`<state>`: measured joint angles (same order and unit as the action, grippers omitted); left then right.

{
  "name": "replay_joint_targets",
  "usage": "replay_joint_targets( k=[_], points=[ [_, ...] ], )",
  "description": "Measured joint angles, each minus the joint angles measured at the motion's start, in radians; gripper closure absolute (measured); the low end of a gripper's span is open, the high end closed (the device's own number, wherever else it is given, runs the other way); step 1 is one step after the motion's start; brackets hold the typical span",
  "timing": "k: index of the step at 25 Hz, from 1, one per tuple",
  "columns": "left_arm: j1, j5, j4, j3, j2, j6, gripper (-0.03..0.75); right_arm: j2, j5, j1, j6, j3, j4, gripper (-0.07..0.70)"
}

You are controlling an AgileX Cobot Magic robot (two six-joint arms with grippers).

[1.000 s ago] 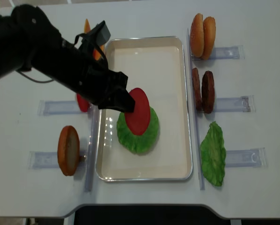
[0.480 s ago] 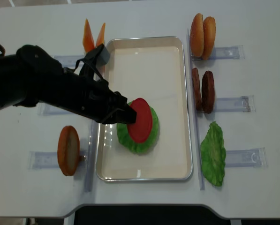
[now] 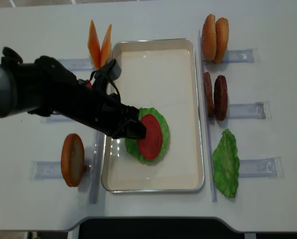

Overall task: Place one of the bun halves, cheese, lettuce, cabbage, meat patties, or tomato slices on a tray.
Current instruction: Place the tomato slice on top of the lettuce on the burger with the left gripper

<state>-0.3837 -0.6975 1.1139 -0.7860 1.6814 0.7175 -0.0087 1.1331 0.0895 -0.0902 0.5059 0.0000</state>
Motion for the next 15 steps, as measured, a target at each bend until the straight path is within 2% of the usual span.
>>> replay_joint_targets(
  k=[7, 15],
  points=[
    [0.0, 0.001, 0.004, 0.0, 0.001, 0.007, 0.652, 0.0, 0.0, 0.0, 0.0, 0.0, 0.0, 0.092],
    [0.0, 0.001, 0.012, 0.0, 0.001, 0.102, 0.652, 0.0, 0.0, 0.0, 0.0, 0.0, 0.0, 0.092]
  ],
)
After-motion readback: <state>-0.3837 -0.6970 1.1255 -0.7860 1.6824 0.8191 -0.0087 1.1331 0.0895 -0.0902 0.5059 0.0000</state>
